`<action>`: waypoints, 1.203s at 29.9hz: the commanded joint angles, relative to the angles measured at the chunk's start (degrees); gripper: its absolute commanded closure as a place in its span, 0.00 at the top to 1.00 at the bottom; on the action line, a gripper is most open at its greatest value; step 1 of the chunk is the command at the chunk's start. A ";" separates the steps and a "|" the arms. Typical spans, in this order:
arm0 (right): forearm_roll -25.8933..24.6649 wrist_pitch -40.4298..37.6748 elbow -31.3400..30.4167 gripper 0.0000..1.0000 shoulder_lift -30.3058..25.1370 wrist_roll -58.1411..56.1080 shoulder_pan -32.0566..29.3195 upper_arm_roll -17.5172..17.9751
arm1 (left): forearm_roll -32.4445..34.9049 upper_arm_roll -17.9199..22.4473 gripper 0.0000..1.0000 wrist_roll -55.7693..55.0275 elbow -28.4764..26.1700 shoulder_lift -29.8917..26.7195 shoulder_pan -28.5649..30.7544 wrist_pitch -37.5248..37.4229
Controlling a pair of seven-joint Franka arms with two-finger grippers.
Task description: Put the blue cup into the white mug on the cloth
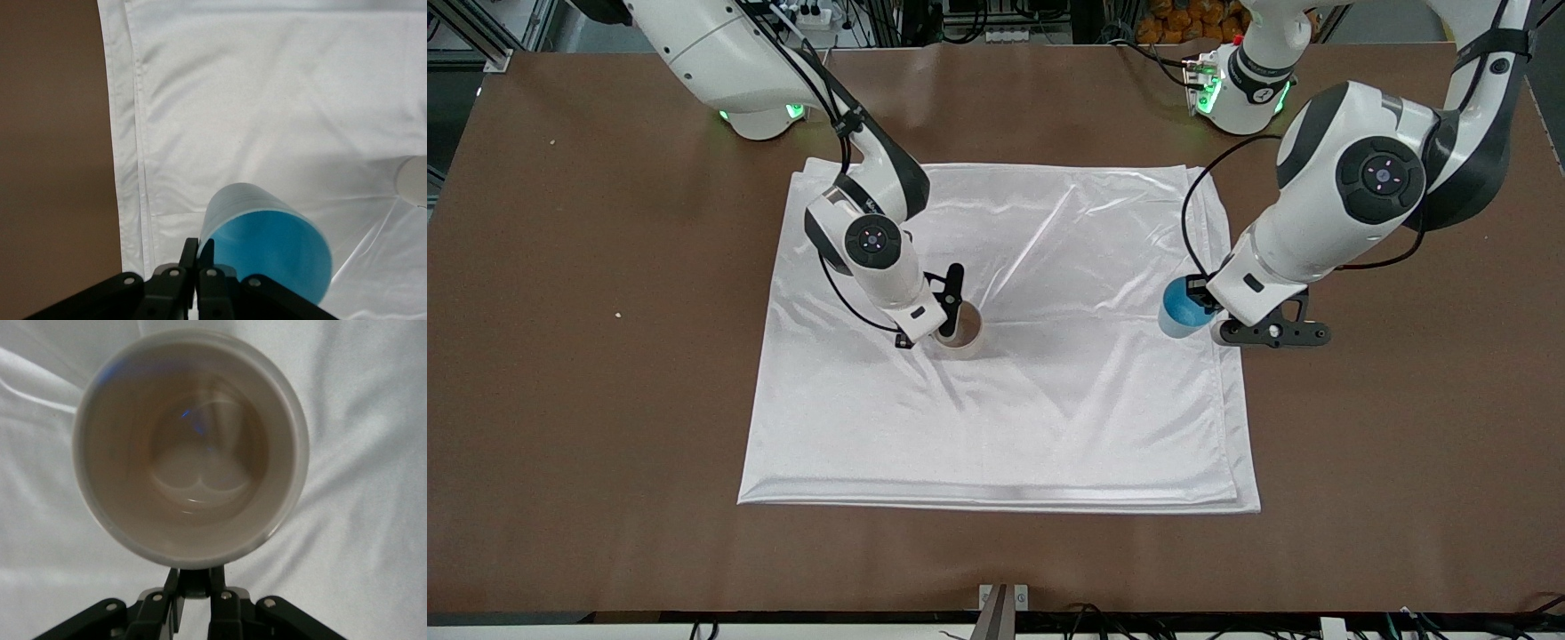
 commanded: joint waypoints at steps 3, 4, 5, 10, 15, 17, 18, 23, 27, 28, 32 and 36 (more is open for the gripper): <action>-1.40 0.20 0.90 0.12 0.85 4.63 2.59 -0.51 | -1.08 -0.19 0.00 -4.81 2.69 -0.42 -2.49 -3.23; -1.66 0.20 0.90 0.22 0.85 5.07 2.77 -0.51 | -0.99 -0.19 0.00 -5.34 2.77 -0.42 -2.58 -3.24; -2.18 0.20 0.90 0.28 0.85 5.60 3.03 -0.51 | -0.99 -0.19 0.00 -5.69 2.78 -0.42 -2.58 -3.24; -4.91 -0.24 0.90 0.42 0.85 7.62 3.03 -0.51 | -1.08 -0.72 0.00 -7.97 3.56 -0.33 -3.98 -3.24; -5.62 -0.50 0.90 0.68 0.23 7.62 2.51 -0.42 | -0.99 -1.33 0.00 -11.67 3.74 -0.42 -5.47 -3.24; -5.62 -1.20 0.99 0.71 -0.47 7.62 2.42 -0.51 | -1.08 -1.33 0.00 -12.11 3.74 -0.42 -6.00 -3.24; -5.62 -1.47 1.07 0.73 -0.91 7.62 2.33 -0.51 | -1.08 -1.33 0.00 -12.20 3.74 -0.42 -6.18 -3.24; -5.62 -4.80 1.25 1.00 -4.24 7.62 0.93 -0.51 | -1.08 -1.42 0.00 -13.95 3.83 -0.42 -7.67 -3.24; -5.53 -7.27 1.42 1.00 -8.02 7.80 -0.91 -0.51 | -0.99 -1.42 0.00 -20.62 4.18 -0.33 -10.56 -3.15; -5.53 -7.97 1.34 1.00 -9.34 8.15 -1.36 -0.51 | -0.99 -1.42 0.00 -22.38 4.18 -0.33 -11.62 -3.15; -5.53 -10.26 1.42 1.00 -12.59 8.24 -3.02 -0.51 | -0.90 -1.33 0.00 -26.78 4.27 0.81 -14.88 -2.80; -5.35 -13.50 1.42 1.00 -15.50 8.24 -4.52 -0.33 | -0.55 -1.24 0.00 -30.83 5.76 3.00 -18.48 -1.83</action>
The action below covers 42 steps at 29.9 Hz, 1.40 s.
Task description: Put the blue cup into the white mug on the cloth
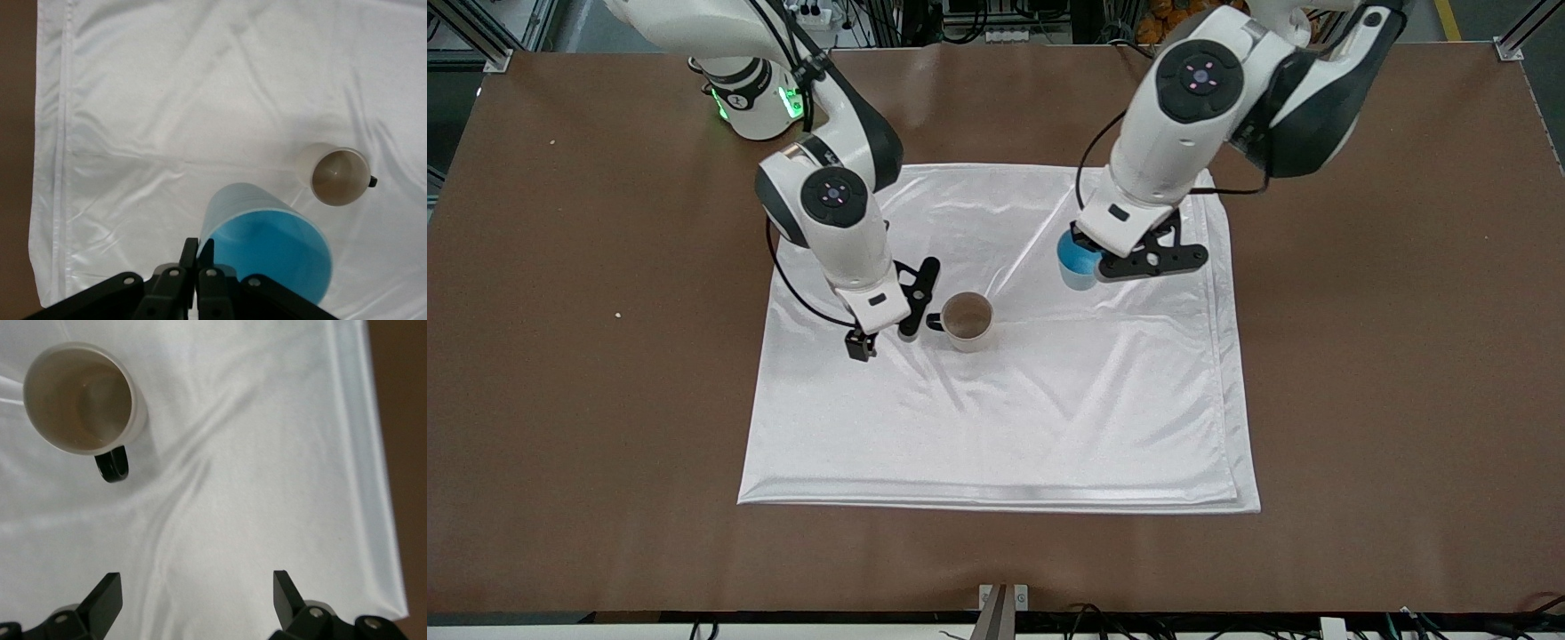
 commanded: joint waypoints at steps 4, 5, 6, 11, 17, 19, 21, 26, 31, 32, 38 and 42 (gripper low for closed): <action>-0.36 -8.59 -0.81 1.00 -7.49 1.44 -3.42 0.73 | -0.33 0.50 0.00 -8.03 3.66 5.64 -5.84 3.42; -0.36 -9.12 -0.54 1.00 -8.19 1.26 -3.78 0.73 | -0.24 0.68 0.00 -8.64 3.84 6.26 -6.46 4.30; -0.27 -9.30 -0.63 1.00 -8.98 1.00 -4.13 0.73 | -0.15 0.77 0.00 -9.00 3.84 6.79 -6.90 5.00; 1.31 -11.92 -0.72 1.00 -13.64 0.47 -5.53 0.73 | 1.25 0.94 0.00 -11.63 3.84 8.72 -8.48 8.70; 4.82 -18.69 -1.07 1.00 -18.74 0.74 -8.96 0.64 | 4.67 1.03 0.00 -13.22 4.19 11.97 -11.20 10.02; 4.91 -20.45 -1.07 1.00 -20.15 0.82 -9.75 0.64 | 5.73 1.38 0.00 -14.53 4.71 13.20 -12.70 10.89; 4.91 -21.51 -1.07 1.00 -21.81 0.91 -10.37 0.56 | 5.82 1.91 0.00 -15.68 5.85 15.13 -13.58 11.16; 4.56 -22.83 -1.86 1.00 -24.72 2.84 -12.91 0.56 | 6.35 3.22 0.00 -15.94 8.84 19.36 -16.21 11.69; 4.65 -22.40 -1.86 1.00 -24.90 3.19 -15.11 0.56 | 6.18 7.27 0.00 -15.42 9.64 20.59 -19.03 12.83; 4.65 -22.13 -1.77 1.00 -24.90 3.63 -15.38 0.56 | 6.18 7.62 0.00 -15.16 9.55 20.68 -19.03 13.18; 4.65 -21.95 -1.68 1.00 -24.90 12.76 -15.73 0.56 | 6.26 7.89 0.00 -15.24 10.52 21.38 -18.95 15.03; 4.65 -22.22 -1.86 1.00 -24.72 18.74 -15.82 0.56 | 6.26 8.85 0.00 -15.07 11.57 21.47 -19.03 15.12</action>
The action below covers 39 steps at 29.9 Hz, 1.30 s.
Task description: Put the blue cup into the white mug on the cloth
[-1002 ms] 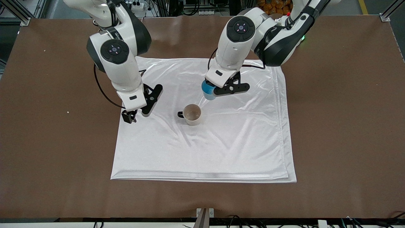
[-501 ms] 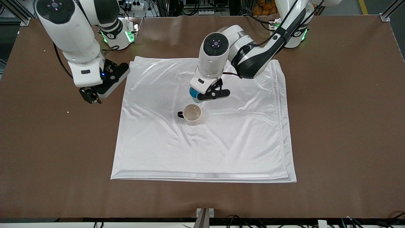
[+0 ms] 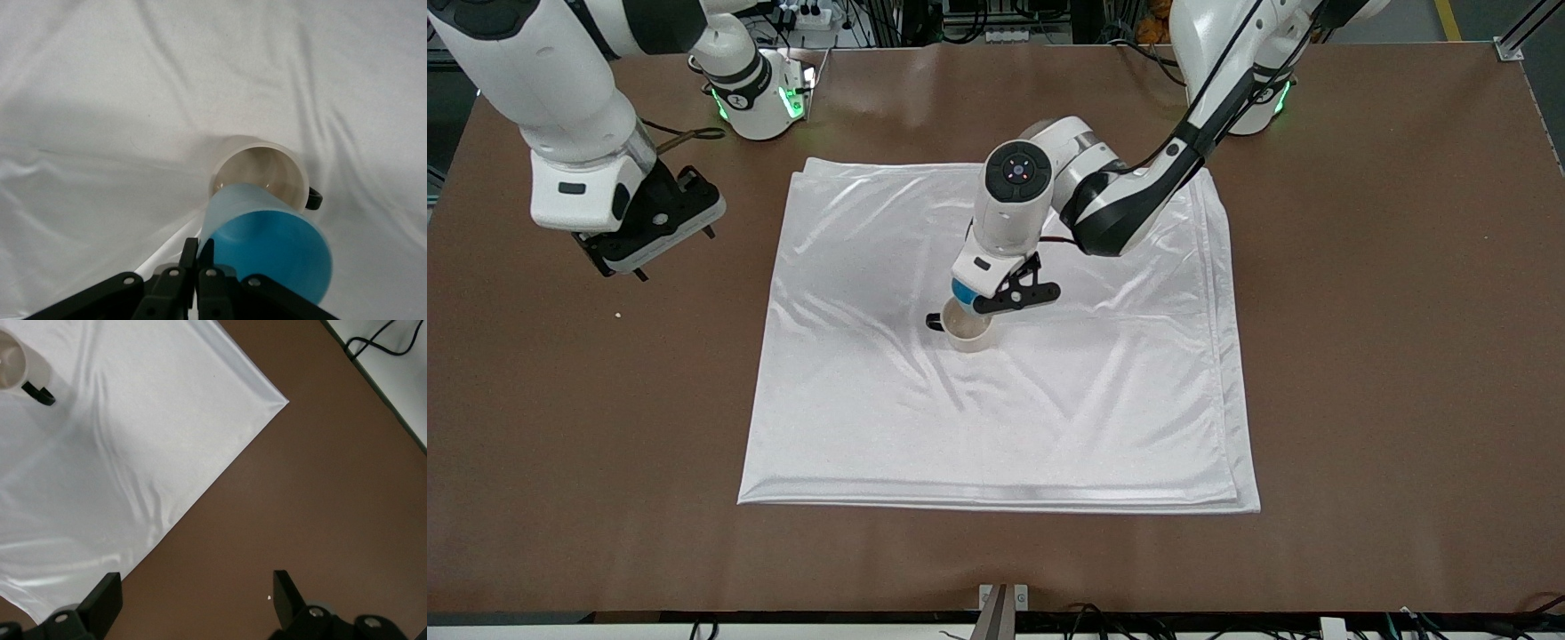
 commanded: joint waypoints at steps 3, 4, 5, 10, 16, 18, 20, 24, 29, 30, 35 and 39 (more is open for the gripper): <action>0.92 0.30 -1.24 1.00 -0.62 9.64 -0.66 0.63 | 1.75 1.18 0.00 -0.31 3.31 1.59 -0.93 0.47; 0.92 0.30 -1.24 1.00 -0.53 10.70 -0.66 0.63 | 1.75 1.18 0.00 -0.40 3.31 1.77 -1.02 1.08; 0.92 0.13 -1.24 1.00 -0.53 11.66 -0.66 0.63 | 1.75 1.18 0.00 -0.49 3.31 1.95 -1.28 1.87; 1.10 -0.05 -1.15 1.00 -0.27 15.80 -1.01 0.63 | 1.75 1.18 0.00 -0.75 3.22 2.56 -1.90 3.28; 1.36 -0.75 -1.06 1.00 -0.09 20.10 -1.18 0.71 | 1.93 3.28 0.00 -0.84 3.22 3.88 -4.62 5.13; 1.36 -1.36 -0.97 1.00 -0.09 21.86 -1.10 0.80 | 1.93 4.42 0.00 -0.66 3.14 3.97 -5.50 5.13; 1.36 -1.72 -0.97 1.00 -0.09 22.83 -1.01 0.80 | 1.84 5.13 0.00 -0.58 3.13 3.97 -5.68 5.22; 1.71 -1.98 -0.80 1.00 -0.09 23.01 -1.53 0.72 | 1.93 5.22 0.00 -0.31 2.96 4.15 -5.68 5.22; 1.80 -2.95 -0.01 1.00 -0.01 24.33 -2.32 0.71 | 2.10 5.40 0.00 -0.40 2.96 4.67 -5.68 5.22; 1.97 -3.04 0.26 1.00 0.08 24.59 -2.67 0.71 | 2.10 5.40 0.08 -0.49 2.96 4.76 -5.68 5.22; 4.35 -4.00 0.96 1.00 0.08 25.39 -5.13 0.63 | 2.63 5.57 1.00 -0.31 2.87 4.76 -5.68 5.39; 6.80 -4.27 2.10 1.00 0.17 25.39 -8.21 0.63 | 4.65 5.49 1.00 -1.02 2.96 4.24 -6.21 5.57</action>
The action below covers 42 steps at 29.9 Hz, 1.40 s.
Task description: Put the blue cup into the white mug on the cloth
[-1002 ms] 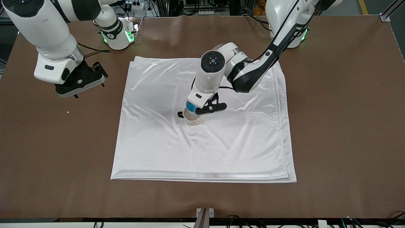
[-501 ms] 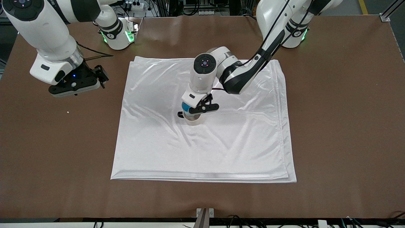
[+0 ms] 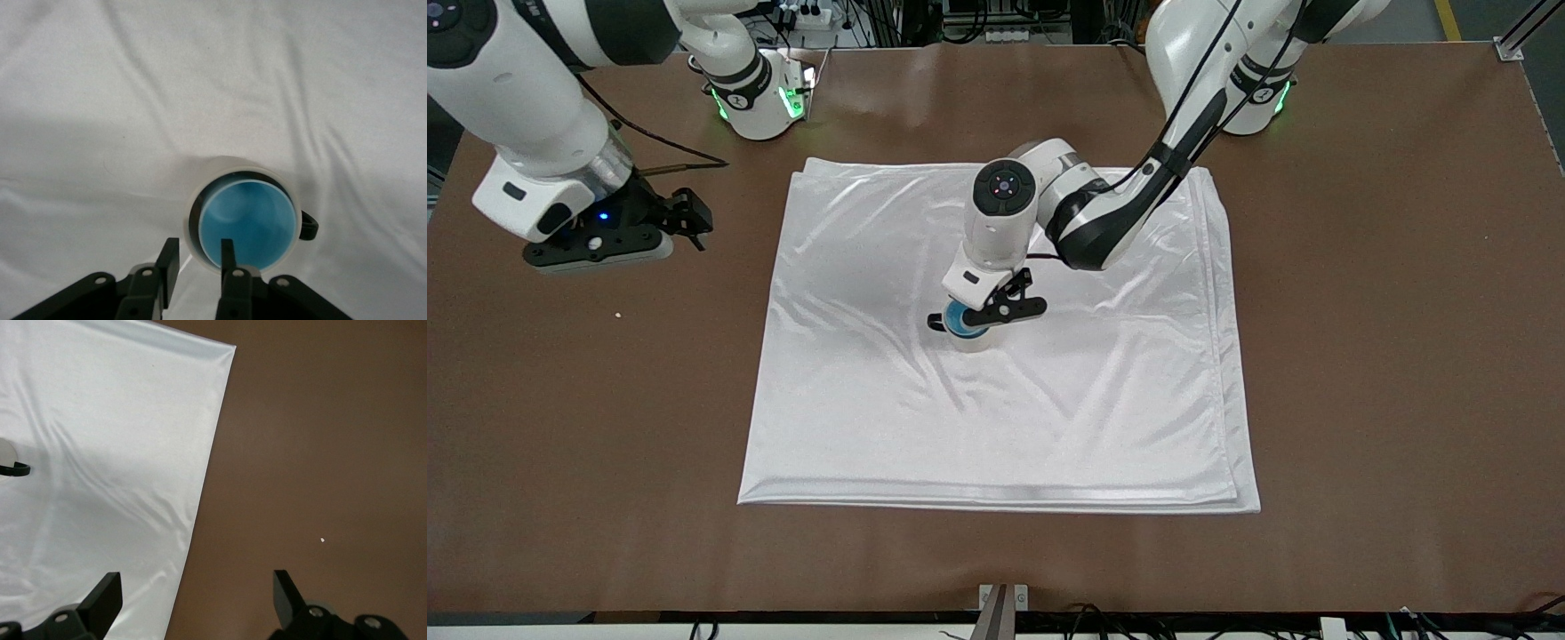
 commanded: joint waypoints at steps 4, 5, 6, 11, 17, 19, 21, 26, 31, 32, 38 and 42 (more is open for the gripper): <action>4.01 -1.49 2.23 1.00 0.07 1.11 -5.12 0.64 | 3.08 0.51 1.00 -0.85 1.50 -1.12 -0.58 0.06; 4.01 -1.49 2.23 1.00 0.07 1.28 -5.21 0.64 | 2.99 0.51 1.00 -0.85 1.50 -1.65 -0.41 0.06; 4.01 -1.49 2.15 1.00 -0.01 1.81 -5.21 0.64 | 3.07 0.60 1.00 -0.85 1.50 -2.09 -0.06 -0.20; 4.01 -1.49 2.23 1.00 -0.10 5.41 -6.00 0.64 | 3.25 0.77 1.00 -0.85 1.33 -6.31 2.49 -2.22; 4.01 -1.49 3.11 1.00 -0.10 10.51 -6.62 0.64 | 3.34 0.68 1.00 -0.85 1.15 -12.28 5.39 -9.94; 4.01 -1.49 3.29 1.00 -0.10 10.78 -6.70 0.64 | 3.95 0.95 1.00 -0.24 0.98 -14.30 6.62 -13.02; 4.01 -1.49 3.29 1.00 -0.10 10.69 -6.88 0.64 | 4.92 0.86 1.00 2.12 1.06 -16.06 8.20 -15.40; 4.10 -1.49 3.81 1.00 -0.10 10.51 -8.02 0.72 | 4.40 0.60 1.00 14.77 0.98 -20.11 13.56 -20.24; 4.01 -1.14 3.90 1.00 0.16 10.60 -7.76 0.81 | 3.78 0.16 1.00 22.69 1.06 -22.31 18.30 -21.65; 4.01 -0.97 3.90 1.00 0.16 10.69 -7.67 0.81 | 3.34 0.16 1.00 24.10 1.06 -22.66 19.18 -21.65; 5.33 -1.40 3.99 1.00 0.60 10.60 -8.11 0.81 | -1.14 0.16 1.00 33.06 1.06 -23.89 25.42 -22.35; 6.83 -1.40 3.99 1.00 0.51 10.52 -8.72 0.72 | -2.20 0.16 1.00 34.04 1.15 -24.77 28.07 -24.20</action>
